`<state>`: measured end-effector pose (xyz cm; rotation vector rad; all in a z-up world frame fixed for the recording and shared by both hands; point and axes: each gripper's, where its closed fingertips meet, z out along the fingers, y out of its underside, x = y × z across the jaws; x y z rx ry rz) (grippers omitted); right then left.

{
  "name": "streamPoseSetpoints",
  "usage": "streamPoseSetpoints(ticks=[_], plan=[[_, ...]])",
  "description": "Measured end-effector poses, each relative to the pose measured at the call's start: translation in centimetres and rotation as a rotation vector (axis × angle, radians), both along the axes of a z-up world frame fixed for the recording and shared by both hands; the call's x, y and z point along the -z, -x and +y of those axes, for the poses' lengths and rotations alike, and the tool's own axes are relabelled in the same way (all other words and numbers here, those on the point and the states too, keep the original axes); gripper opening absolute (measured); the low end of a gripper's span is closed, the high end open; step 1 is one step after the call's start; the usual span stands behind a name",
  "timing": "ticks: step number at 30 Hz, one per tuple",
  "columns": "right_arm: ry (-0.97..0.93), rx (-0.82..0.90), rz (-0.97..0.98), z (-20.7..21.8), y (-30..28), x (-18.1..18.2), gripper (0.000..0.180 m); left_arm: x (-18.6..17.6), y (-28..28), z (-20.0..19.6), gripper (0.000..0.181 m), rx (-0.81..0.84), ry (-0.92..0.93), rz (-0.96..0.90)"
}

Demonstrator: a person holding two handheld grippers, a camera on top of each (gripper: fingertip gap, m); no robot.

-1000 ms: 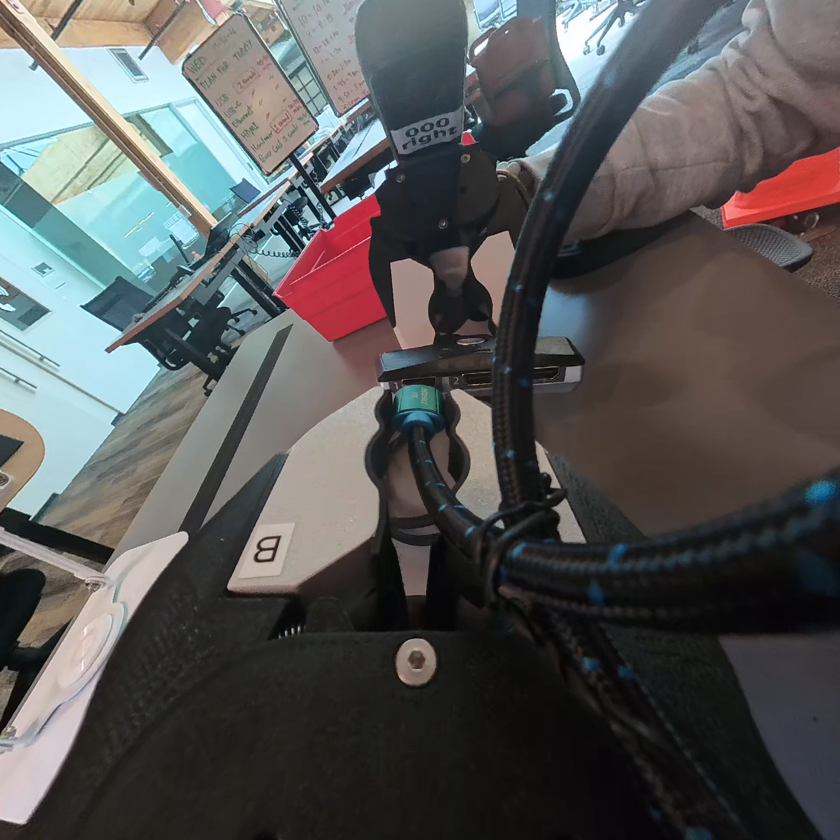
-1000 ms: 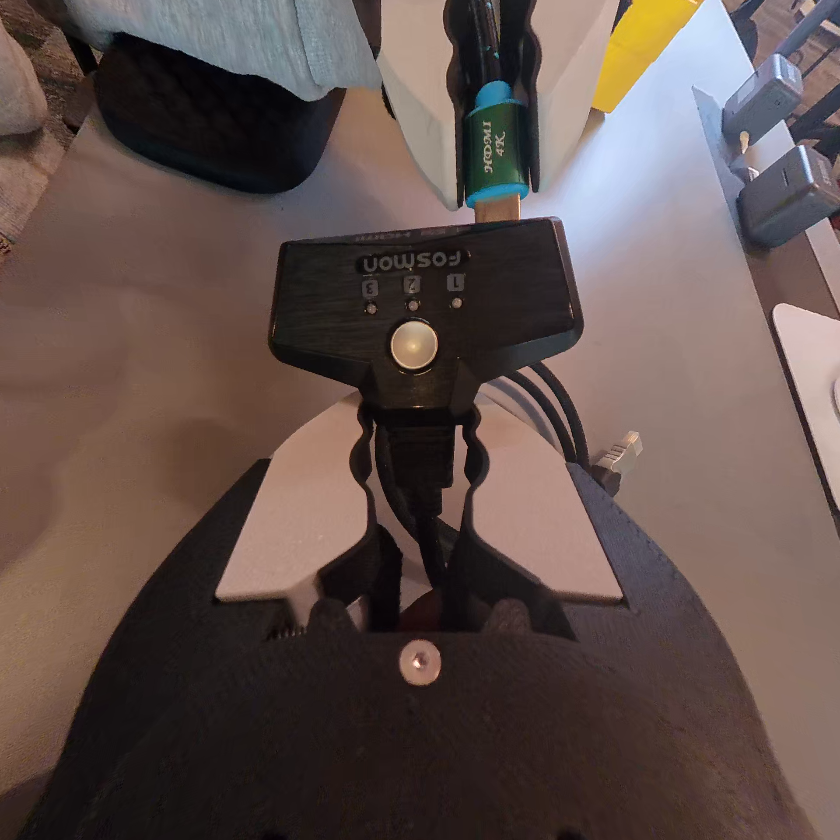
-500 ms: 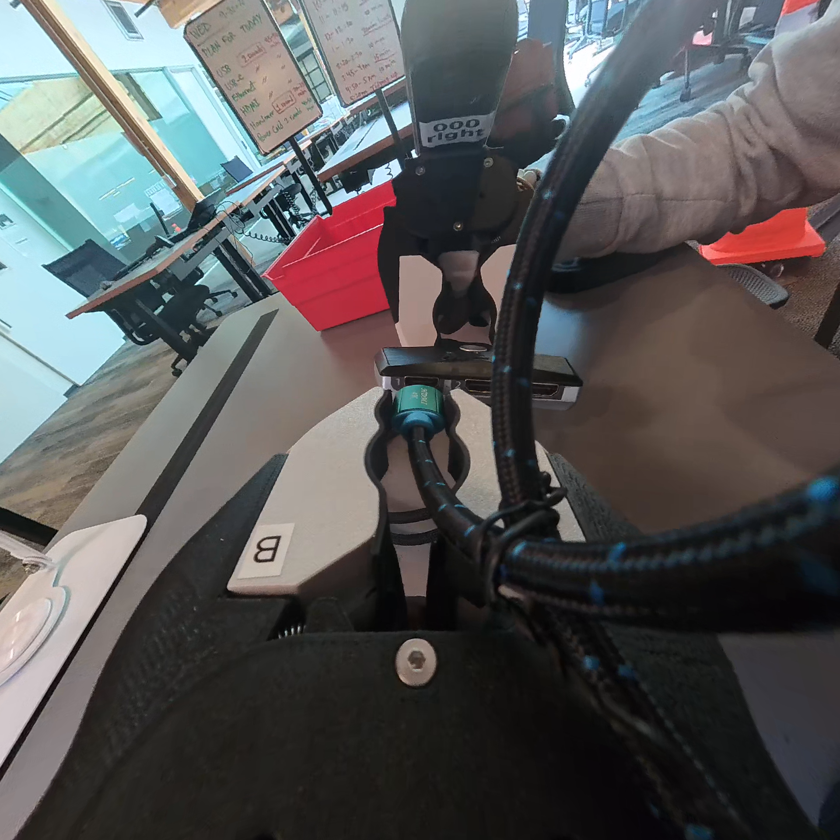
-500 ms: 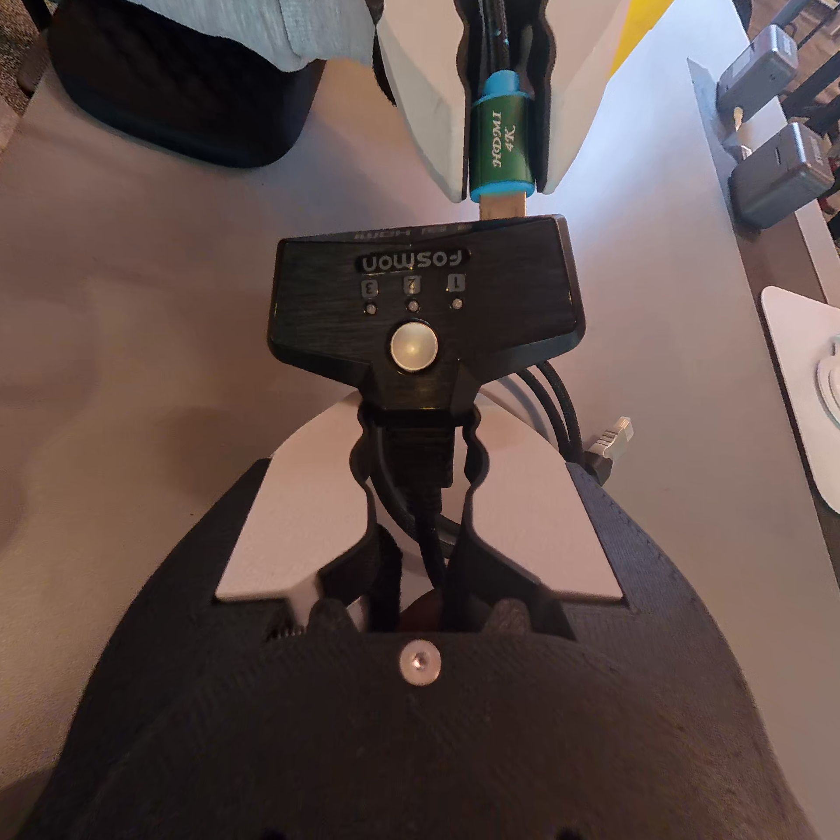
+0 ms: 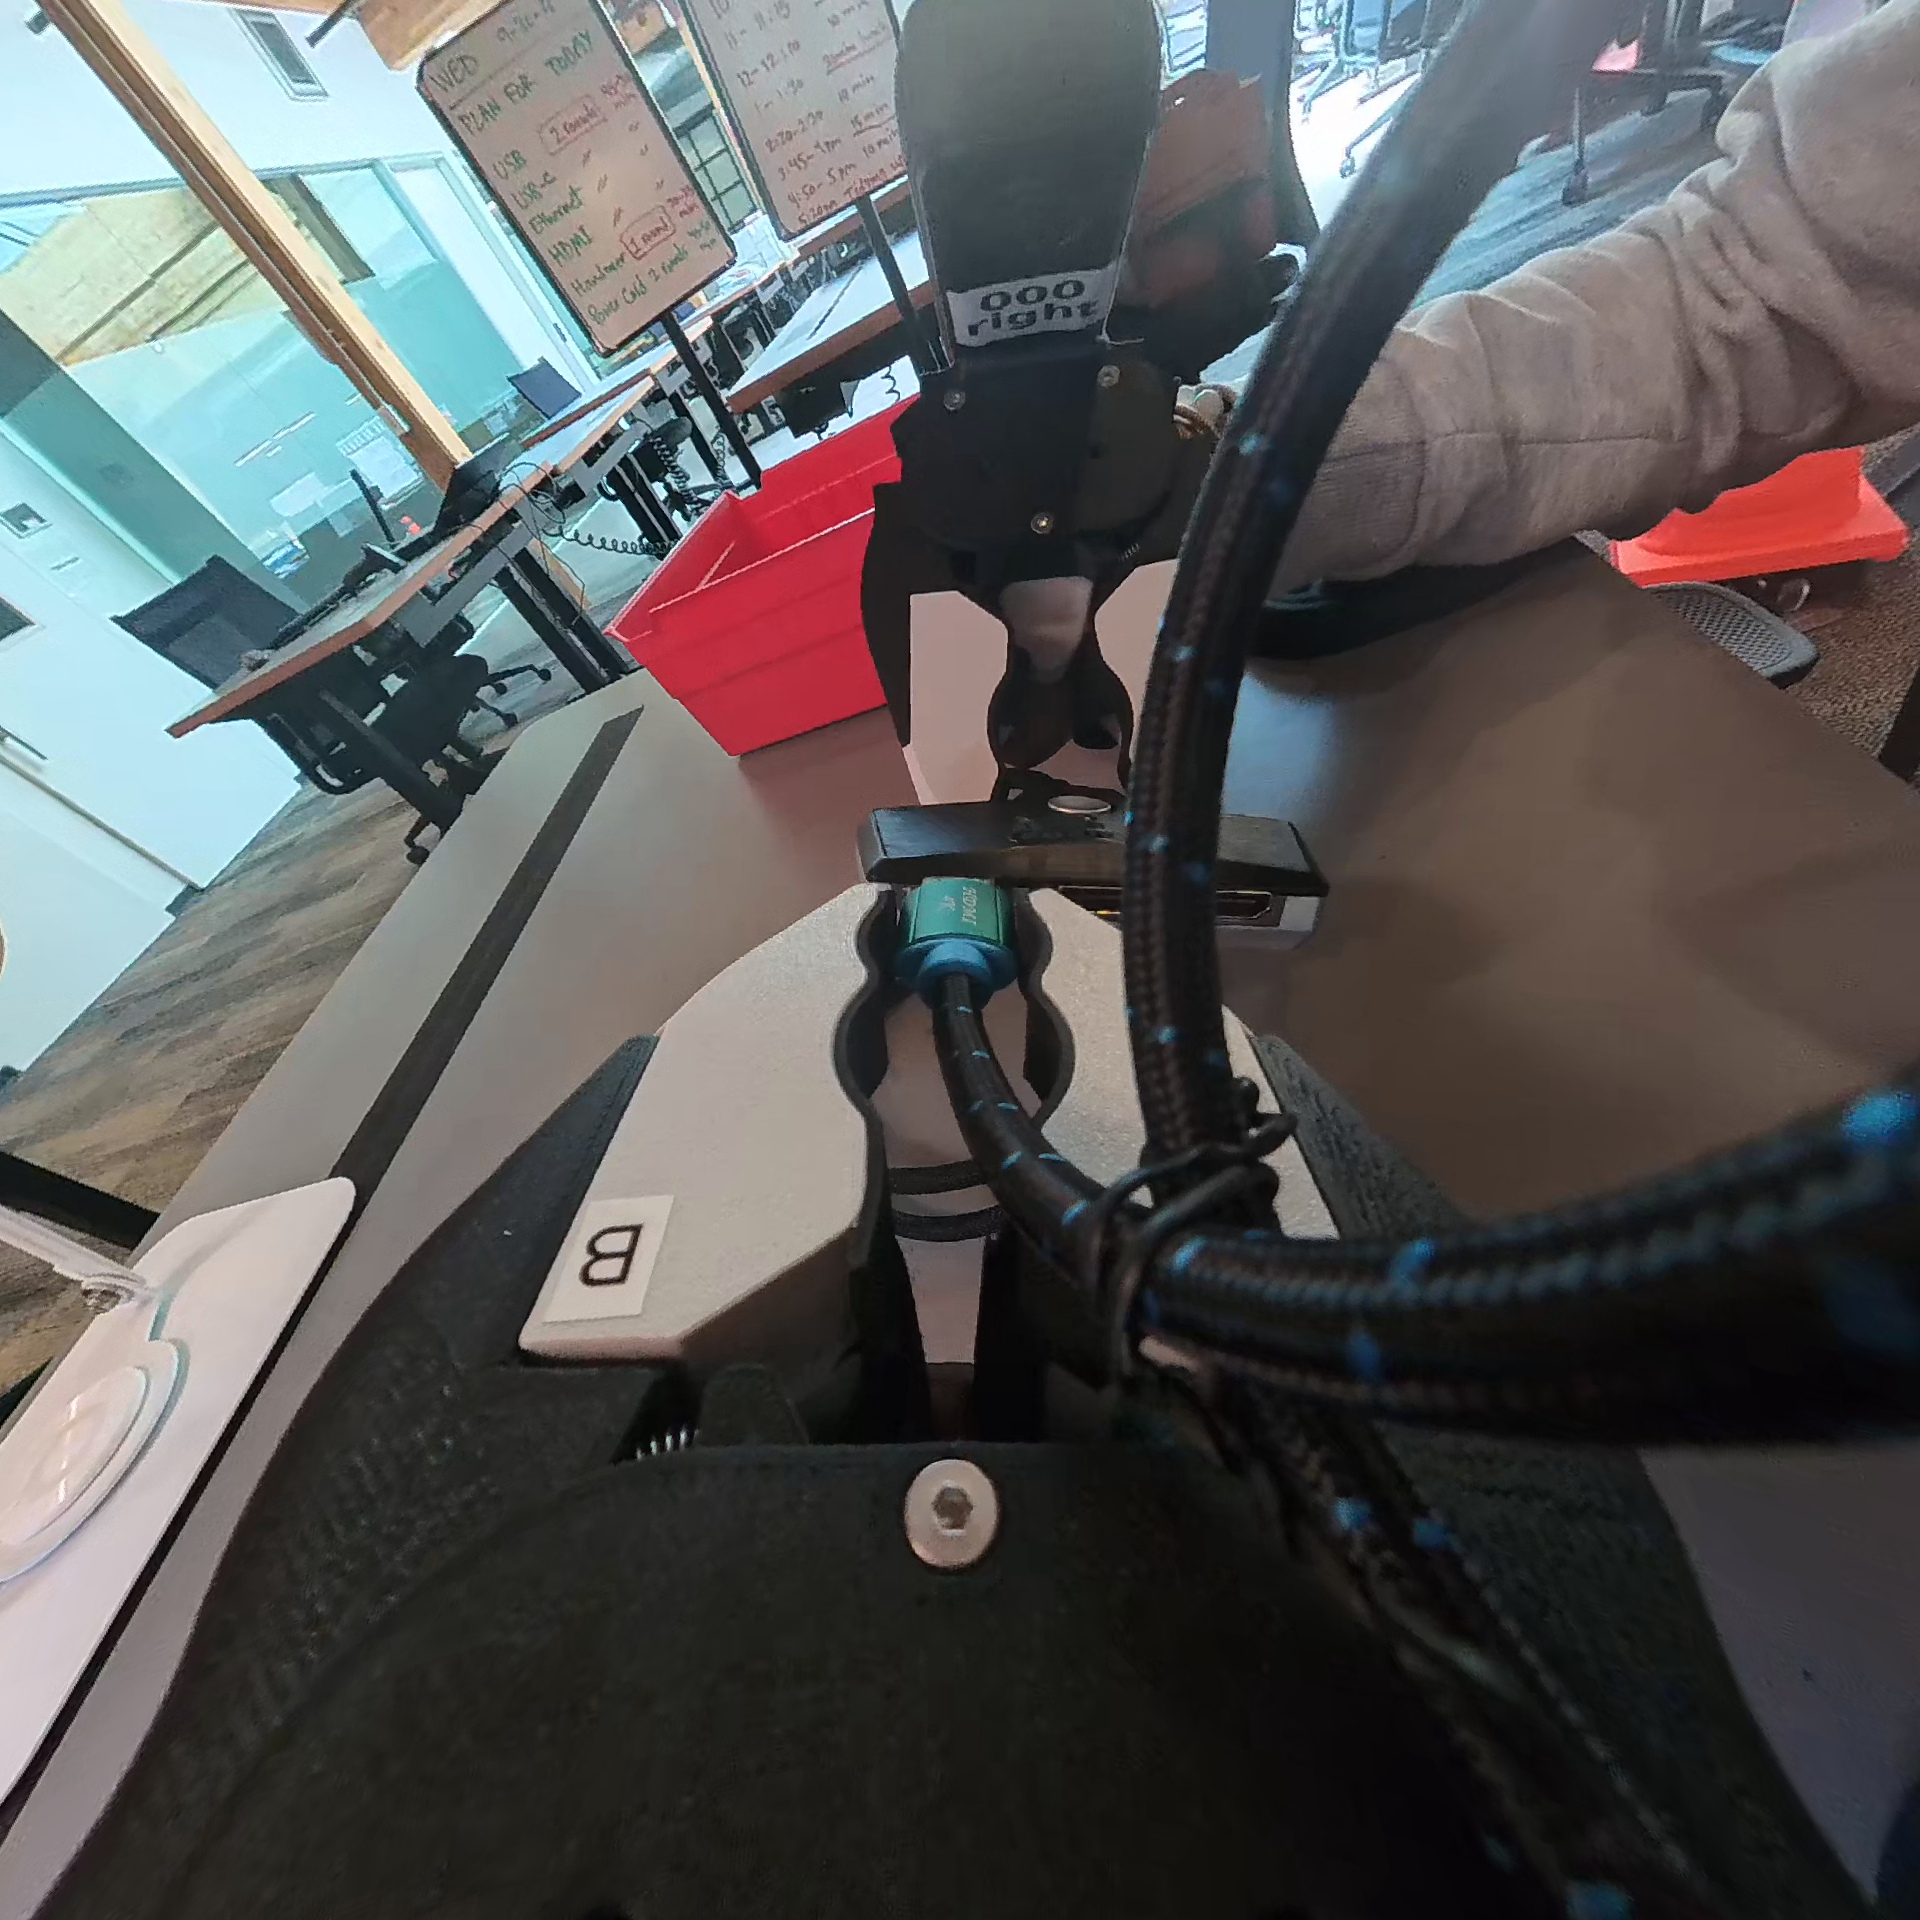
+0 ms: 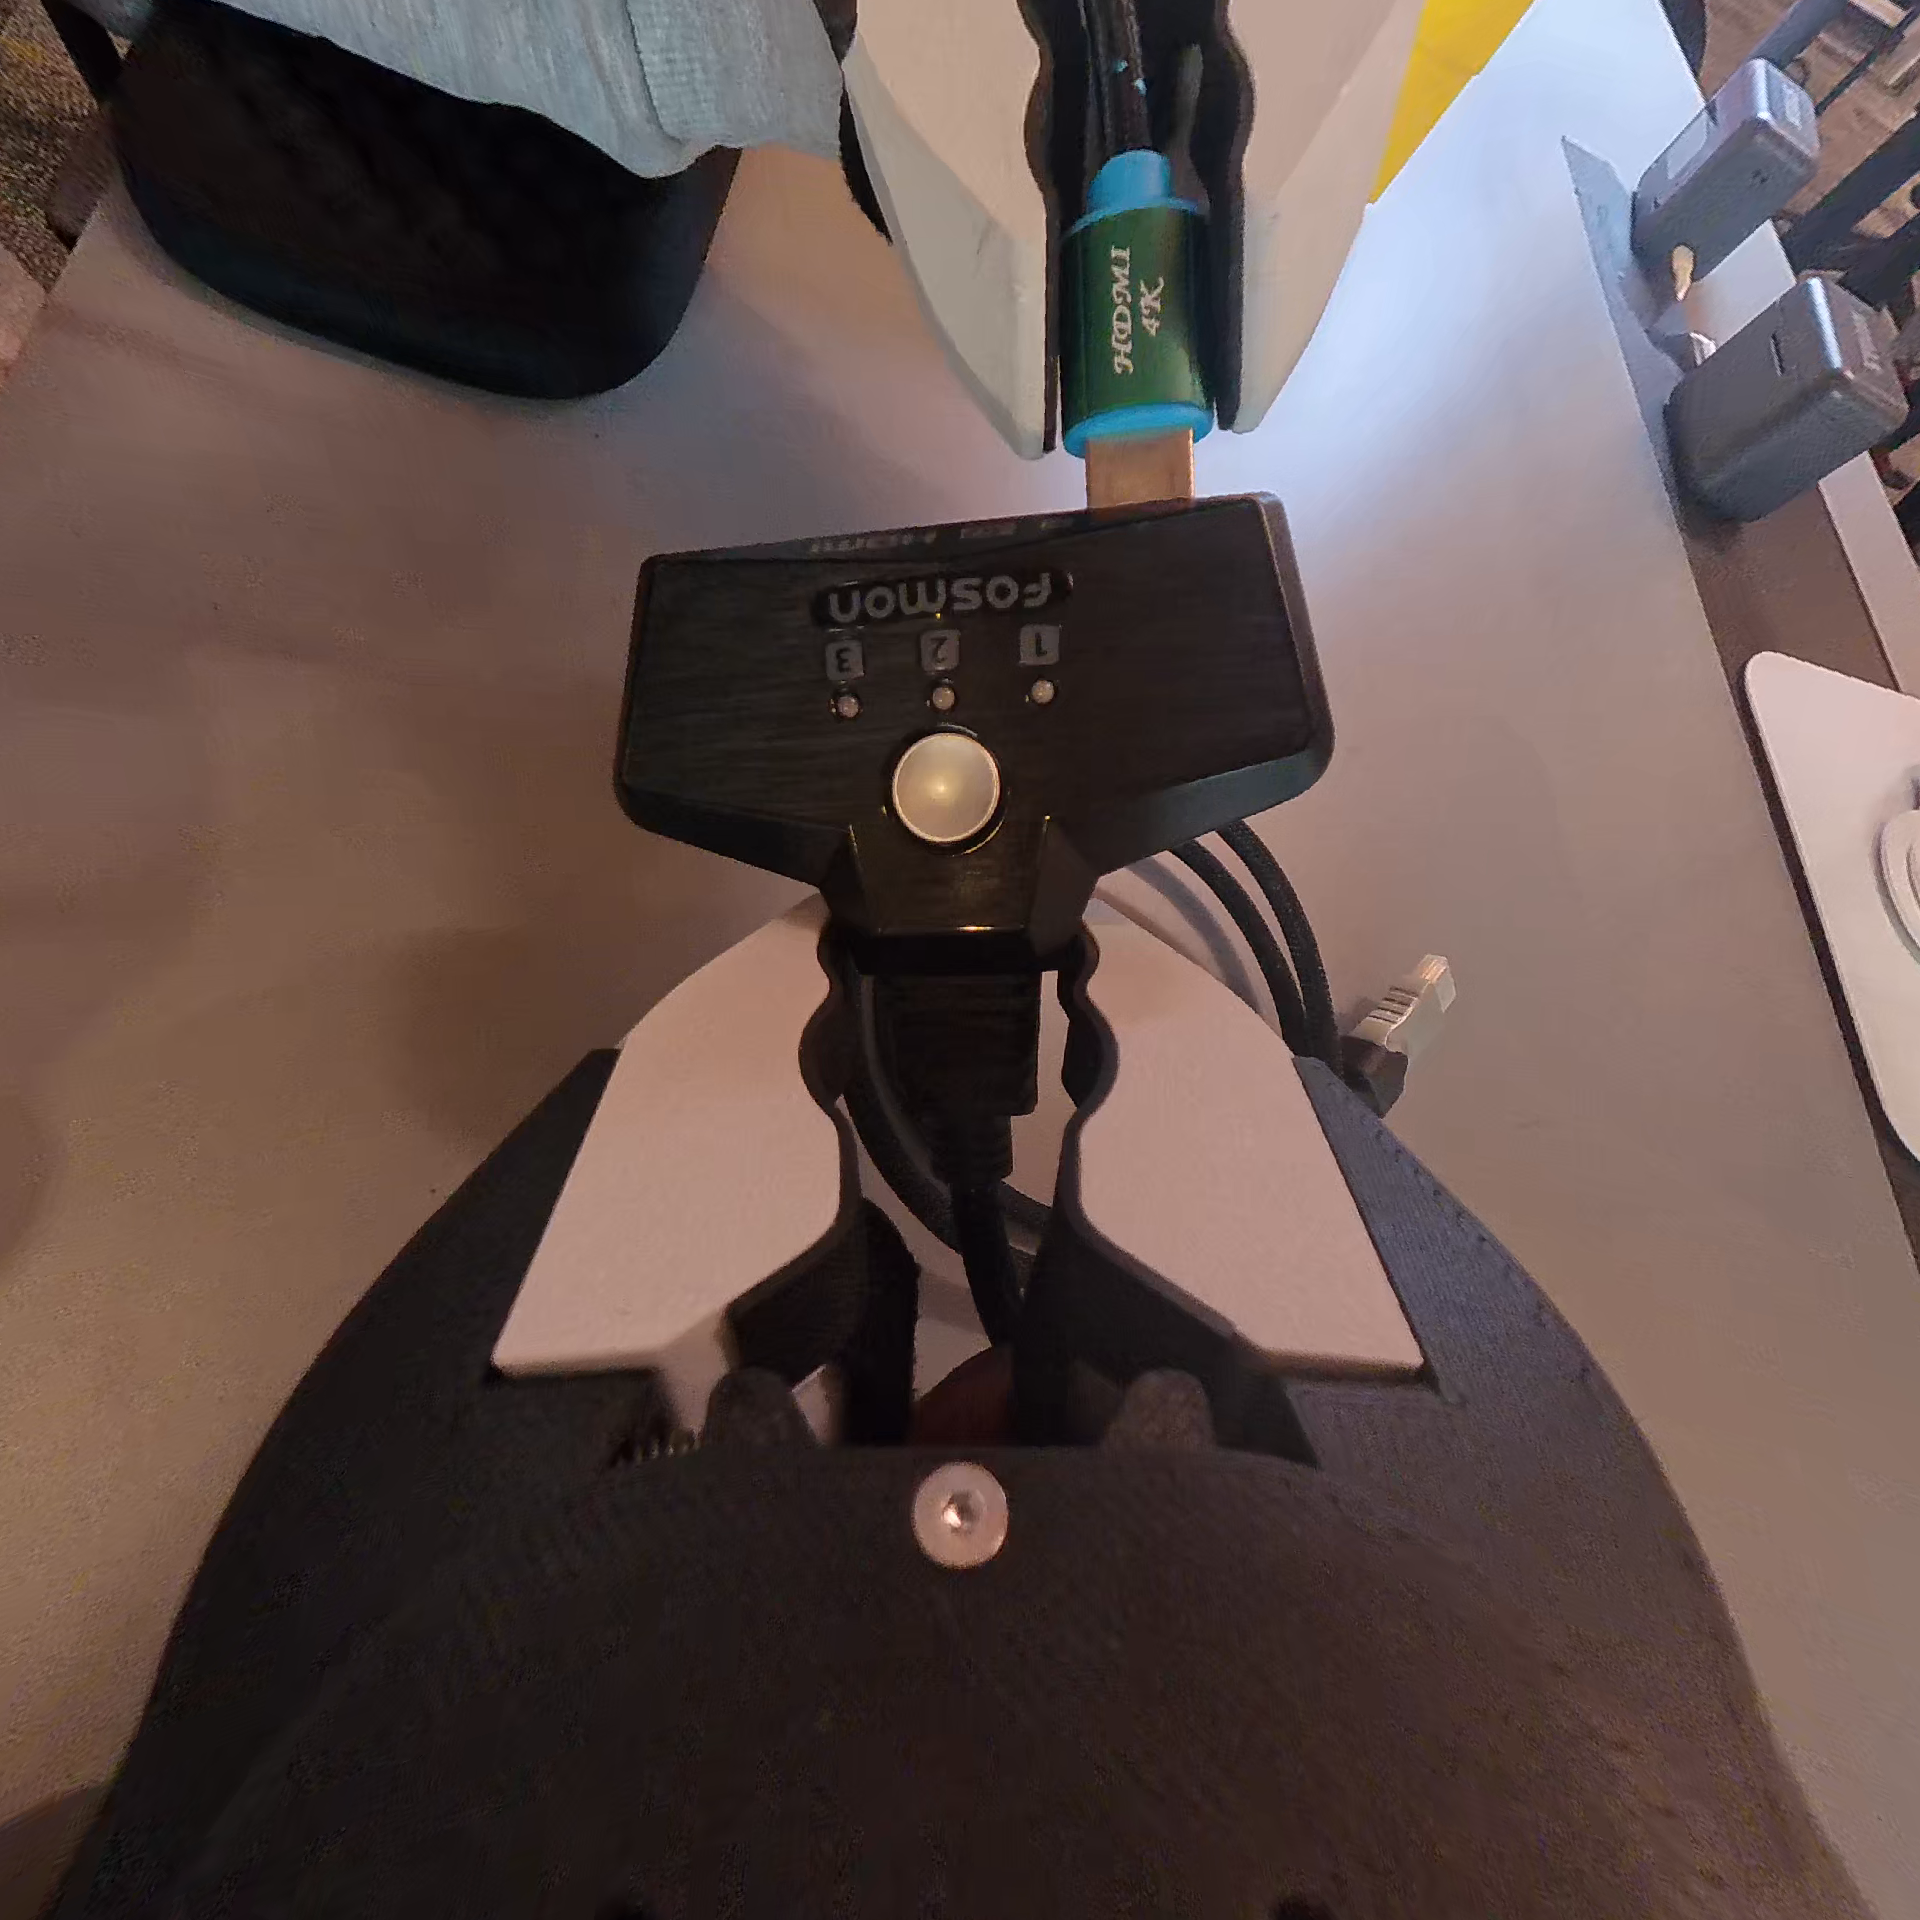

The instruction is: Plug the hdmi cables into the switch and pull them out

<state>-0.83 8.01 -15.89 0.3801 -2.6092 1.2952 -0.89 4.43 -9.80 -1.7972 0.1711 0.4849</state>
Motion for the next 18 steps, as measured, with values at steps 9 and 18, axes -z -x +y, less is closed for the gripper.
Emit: streamPoseSetpoints(ticks=[9,18], plan=[[-0.005,-0.002,0.012,-0.05,-0.06,0.03,0.039,0.27,-0.01,0.09,0.021,0.0,0.013,0.005],[-0.033,-0.026,0.063,-0.26,-0.44,0.06,0.04,0.99,0.04,0.11,0.021,0.003,0.024,-0.066]])
